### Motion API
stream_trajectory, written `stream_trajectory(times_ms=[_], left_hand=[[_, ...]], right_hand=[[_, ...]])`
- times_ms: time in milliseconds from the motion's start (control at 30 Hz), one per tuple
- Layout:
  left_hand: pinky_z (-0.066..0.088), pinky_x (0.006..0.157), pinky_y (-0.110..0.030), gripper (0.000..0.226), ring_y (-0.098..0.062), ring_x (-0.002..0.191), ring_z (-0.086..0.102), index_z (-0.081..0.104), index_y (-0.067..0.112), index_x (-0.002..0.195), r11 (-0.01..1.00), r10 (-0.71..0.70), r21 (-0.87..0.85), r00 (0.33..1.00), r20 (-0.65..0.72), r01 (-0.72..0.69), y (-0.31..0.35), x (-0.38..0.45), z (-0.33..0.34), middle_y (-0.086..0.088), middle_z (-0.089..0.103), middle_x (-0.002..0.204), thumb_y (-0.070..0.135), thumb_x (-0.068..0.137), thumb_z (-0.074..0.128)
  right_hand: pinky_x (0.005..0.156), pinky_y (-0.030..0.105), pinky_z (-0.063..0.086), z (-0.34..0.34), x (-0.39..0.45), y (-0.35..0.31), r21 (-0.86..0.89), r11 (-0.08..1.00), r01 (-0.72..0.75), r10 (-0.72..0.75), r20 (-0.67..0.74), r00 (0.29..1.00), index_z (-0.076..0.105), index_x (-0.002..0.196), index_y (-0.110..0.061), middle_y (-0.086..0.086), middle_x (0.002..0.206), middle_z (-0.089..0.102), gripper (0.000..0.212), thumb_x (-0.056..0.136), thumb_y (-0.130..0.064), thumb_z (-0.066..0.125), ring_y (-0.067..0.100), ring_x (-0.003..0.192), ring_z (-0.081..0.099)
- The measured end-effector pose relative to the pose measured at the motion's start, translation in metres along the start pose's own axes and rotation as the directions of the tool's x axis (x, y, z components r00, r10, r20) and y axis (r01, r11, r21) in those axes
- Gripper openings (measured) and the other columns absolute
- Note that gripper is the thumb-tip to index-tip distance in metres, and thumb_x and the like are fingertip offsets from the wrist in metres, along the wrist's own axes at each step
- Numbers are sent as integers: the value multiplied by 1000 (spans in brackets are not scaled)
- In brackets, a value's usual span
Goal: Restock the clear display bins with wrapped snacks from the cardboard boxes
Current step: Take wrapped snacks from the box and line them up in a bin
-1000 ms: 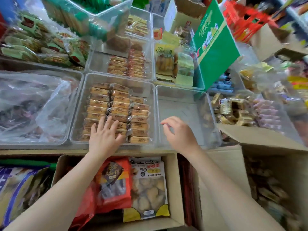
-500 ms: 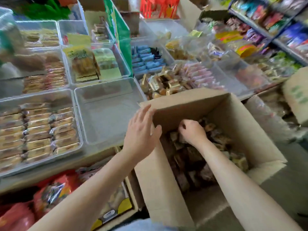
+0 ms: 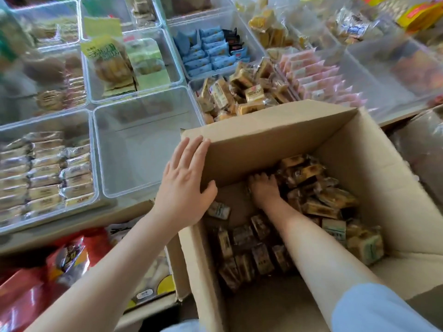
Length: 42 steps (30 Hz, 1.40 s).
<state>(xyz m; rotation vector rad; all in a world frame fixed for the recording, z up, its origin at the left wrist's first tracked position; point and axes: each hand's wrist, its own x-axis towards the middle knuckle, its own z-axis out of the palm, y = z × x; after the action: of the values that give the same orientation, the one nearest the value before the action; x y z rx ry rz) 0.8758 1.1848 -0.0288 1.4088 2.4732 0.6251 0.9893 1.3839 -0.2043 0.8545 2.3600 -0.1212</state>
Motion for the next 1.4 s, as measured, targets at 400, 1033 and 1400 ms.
stream_trajectory(times_ms=[400,1033,1400], left_hand=[[2,121,-34,76,-14,154,-3,17,22,160,1000,-15,-12,1000,-19,15,3,-1,-1,4,14,167,31,97,58],[43,103,-37,97,3,121,43,38,17,149,897,0,-411,931,-364,-161,-79,-54,-80,3,52,139,59,68,71],[35,112,-32,105,-16,136,44,35,20,154,868,-333,-454,915,-226,204,-285,-112,-110,-2,49,148,75,69,65]], right_hand=[[98,35,46,-33,-21,-19,443,878,181,-163,-78,984,63,124,-16,5,122,63,44,86,-36,70,24,117,58],[92,50,51,-201,-173,-152,859,-501,-105,-386,-114,915,75,108,-3,27,116,68,59,104,-37,27,42,97,69],[71,38,59,-203,-115,-354,995,59,81,-245,-64,967,60,117,-12,10,100,73,19,100,-22,58,21,82,71]])
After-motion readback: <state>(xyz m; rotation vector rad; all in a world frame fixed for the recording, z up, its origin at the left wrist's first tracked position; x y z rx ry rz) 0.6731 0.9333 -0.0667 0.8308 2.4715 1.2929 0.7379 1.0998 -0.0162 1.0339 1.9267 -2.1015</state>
